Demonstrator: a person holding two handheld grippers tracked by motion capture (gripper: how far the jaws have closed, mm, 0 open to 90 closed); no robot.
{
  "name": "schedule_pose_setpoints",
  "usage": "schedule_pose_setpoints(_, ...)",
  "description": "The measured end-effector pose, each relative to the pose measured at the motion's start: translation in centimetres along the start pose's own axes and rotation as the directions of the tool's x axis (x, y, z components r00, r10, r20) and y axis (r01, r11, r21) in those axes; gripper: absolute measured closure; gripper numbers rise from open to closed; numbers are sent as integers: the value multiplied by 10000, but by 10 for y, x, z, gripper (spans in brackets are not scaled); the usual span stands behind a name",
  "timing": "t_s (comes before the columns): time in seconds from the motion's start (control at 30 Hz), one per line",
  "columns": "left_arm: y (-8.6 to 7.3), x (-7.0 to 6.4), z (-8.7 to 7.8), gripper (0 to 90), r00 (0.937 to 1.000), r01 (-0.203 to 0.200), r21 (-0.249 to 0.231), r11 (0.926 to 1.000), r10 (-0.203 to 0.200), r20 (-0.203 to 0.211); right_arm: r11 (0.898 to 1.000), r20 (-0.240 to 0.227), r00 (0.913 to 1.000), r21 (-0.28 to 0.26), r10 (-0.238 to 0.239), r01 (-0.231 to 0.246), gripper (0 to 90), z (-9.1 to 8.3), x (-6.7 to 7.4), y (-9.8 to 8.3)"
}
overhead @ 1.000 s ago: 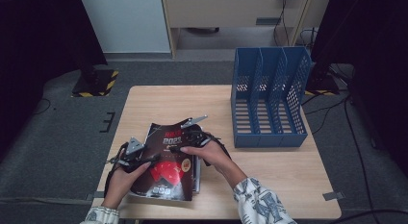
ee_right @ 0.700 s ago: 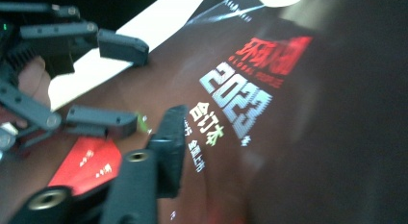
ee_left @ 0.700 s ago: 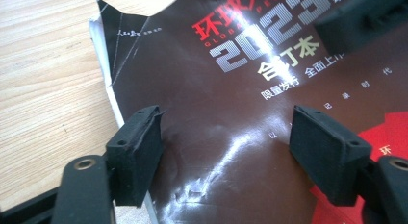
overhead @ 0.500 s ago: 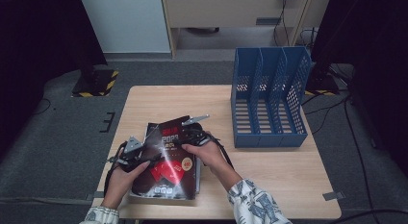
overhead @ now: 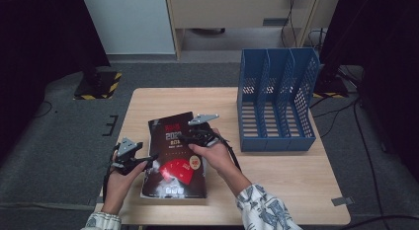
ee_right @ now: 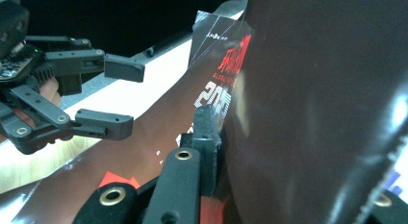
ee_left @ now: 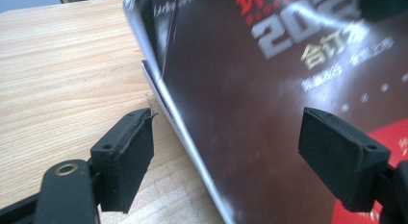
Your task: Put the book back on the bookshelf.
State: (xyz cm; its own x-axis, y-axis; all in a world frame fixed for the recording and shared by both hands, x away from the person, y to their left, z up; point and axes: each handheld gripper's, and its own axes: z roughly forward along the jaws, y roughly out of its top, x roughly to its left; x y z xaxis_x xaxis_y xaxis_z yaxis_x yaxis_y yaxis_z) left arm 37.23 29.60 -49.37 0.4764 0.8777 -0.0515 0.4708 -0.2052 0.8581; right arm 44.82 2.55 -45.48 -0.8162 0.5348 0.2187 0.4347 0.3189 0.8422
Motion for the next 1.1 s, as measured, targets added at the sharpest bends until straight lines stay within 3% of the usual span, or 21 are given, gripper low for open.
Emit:
schedule_pose_setpoints(0.27, 0, -2, 2, 198, 9998, -1, 69, 10000, 0, 215, 9973, 136, 9988, -569, -460, 467, 828, -18, 1, 12)
schedule_pose_setpoints(0.67, 0, -3, 4, 198, 9983, 43, 64, 10000, -47, 582, 9885, 189, 9930, -945, -1164, 1177, 852, -28, 10, 25)
schedule_pose_setpoints(1.1, 1, -8, 8, 163, 9926, 5, 46, 10000, -11, 1213, 9685, 186, 9807, -1547, -1948, 1954, 866, -44, 22, 44)
